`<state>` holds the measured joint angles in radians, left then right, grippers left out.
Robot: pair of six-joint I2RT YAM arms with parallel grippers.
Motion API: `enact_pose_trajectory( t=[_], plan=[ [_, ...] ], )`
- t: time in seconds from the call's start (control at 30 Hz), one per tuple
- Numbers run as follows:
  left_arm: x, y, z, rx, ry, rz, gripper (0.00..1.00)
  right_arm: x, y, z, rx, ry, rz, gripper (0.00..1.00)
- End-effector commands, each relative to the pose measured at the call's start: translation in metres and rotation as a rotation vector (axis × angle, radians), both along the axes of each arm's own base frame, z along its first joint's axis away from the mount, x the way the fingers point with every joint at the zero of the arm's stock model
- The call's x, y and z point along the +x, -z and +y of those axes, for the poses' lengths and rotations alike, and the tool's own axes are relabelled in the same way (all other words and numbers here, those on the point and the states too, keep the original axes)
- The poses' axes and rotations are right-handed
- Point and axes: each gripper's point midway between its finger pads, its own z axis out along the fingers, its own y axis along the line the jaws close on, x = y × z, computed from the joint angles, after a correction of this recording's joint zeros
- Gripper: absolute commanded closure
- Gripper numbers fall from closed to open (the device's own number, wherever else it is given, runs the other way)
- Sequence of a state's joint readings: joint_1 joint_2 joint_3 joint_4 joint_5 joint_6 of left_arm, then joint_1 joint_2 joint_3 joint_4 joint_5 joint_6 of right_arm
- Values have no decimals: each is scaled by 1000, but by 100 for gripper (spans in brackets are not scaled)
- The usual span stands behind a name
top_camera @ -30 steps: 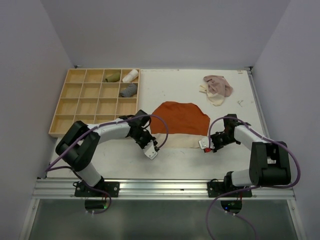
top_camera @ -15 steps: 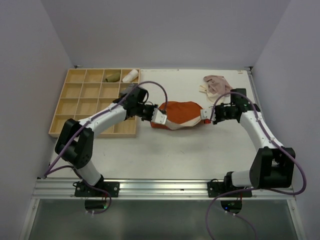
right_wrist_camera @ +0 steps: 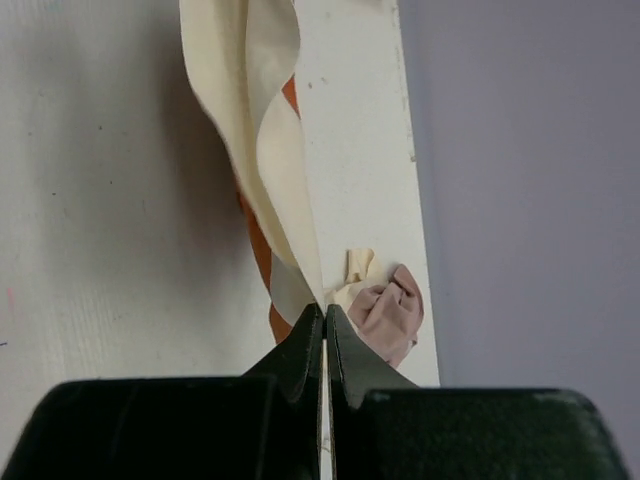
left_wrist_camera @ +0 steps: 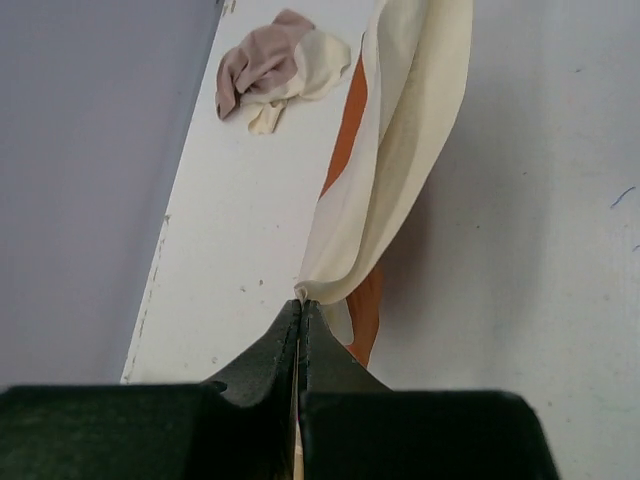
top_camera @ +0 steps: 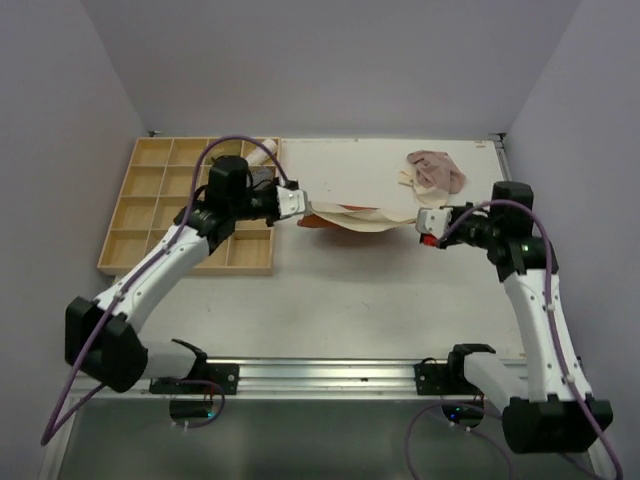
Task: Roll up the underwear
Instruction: Flatten the underwear
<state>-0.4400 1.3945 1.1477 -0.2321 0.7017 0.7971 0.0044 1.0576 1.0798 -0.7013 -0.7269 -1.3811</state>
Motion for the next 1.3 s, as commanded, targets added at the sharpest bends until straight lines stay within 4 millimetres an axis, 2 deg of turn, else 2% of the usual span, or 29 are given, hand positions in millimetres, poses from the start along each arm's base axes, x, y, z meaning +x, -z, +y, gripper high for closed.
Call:
enact_pose_trajectory(
  t=[0.0,0.03,0.07,0.13,0.2,0.3,0.33,0.37,0.4,0.43,0.5,0.53,0.57,0.6,0.63,0.67,0.7,0.73,0.77,0.8,0.83,0.87,0.9,0.93,1.0,1.03,1.13,1.17,1.27],
  plan=[
    [-48,-50,2,-159,38,-10,100,-52,-12,10,88,-11,-2,100],
    [-64,-66,8,-189,38,-35,100,-65,-26,10,103,-3,-56,100],
    [-74,-64,10,-208,31,1,100,-73,-32,10,114,7,-74,100],
    [-94,-79,15,-246,46,-8,100,-90,-46,10,152,36,-101,100],
    [-104,-84,14,-267,49,18,100,-91,-54,7,180,75,-108,100],
    [-106,-82,6,-273,63,49,100,-71,-46,-1,180,145,-67,100],
    [-95,-77,0,-276,54,61,100,-62,-41,-3,186,168,-42,100],
    [-87,-74,-3,-284,38,86,100,-42,-21,-6,178,197,39,100],
    [-76,-75,-8,-296,26,78,100,-29,-17,-9,173,222,56,100],
    [-54,-54,-14,-273,-21,128,100,-18,-11,-11,170,239,86,100],
    [-22,-57,-25,-293,-73,130,100,18,10,-13,174,280,191,100],
    [3,-25,-33,-253,-120,193,100,30,19,-15,168,300,229,100],
    [22,-31,-37,-267,-139,190,100,41,26,-16,164,310,259,100],
    [37,-23,-42,-264,-157,205,100,61,45,-16,165,328,327,100],
    [64,0,-52,-241,-184,250,100,71,57,-19,146,345,360,98],
    [81,13,-53,-226,-216,274,100,78,68,-20,131,352,406,93],
    [94,32,-53,-193,-259,327,100,100,95,-24,136,420,496,76],
    [117,72,-53,-155,-324,389,98,109,106,-30,112,460,535,71],
    [139,67,-45,-173,-385,417,92,131,103,-59,90,567,521,63],
    [179,79,-10,-204,-564,496,65,160,119,-95,148,807,609,56],
    [184,80,-1,-209,-582,495,65,160,120,-99,138,822,605,55],
    [188,75,8,-221,-607,472,54,164,111,-108,163,868,602,55],
    [189,58,19,-236,-641,429,51,164,110,-111,166,886,606,55],
    [183,66,28,-208,-654,419,50,160,104,-111,170,891,601,58],
    [173,51,31,-210,-631,373,49,143,105,-96,203,856,683,62],
    [164,61,32,-193,-620,389,48,136,101,-87,218,833,703,67],
    [151,65,28,-190,-597,436,48,104,121,-41,199,745,846,74],
    [147,68,27,-182,-587,459,48,98,126,-37,203,751,879,76],
    [137,81,15,-159,-535,507,49,84,147,1,172,691,953,82]
  ],
)
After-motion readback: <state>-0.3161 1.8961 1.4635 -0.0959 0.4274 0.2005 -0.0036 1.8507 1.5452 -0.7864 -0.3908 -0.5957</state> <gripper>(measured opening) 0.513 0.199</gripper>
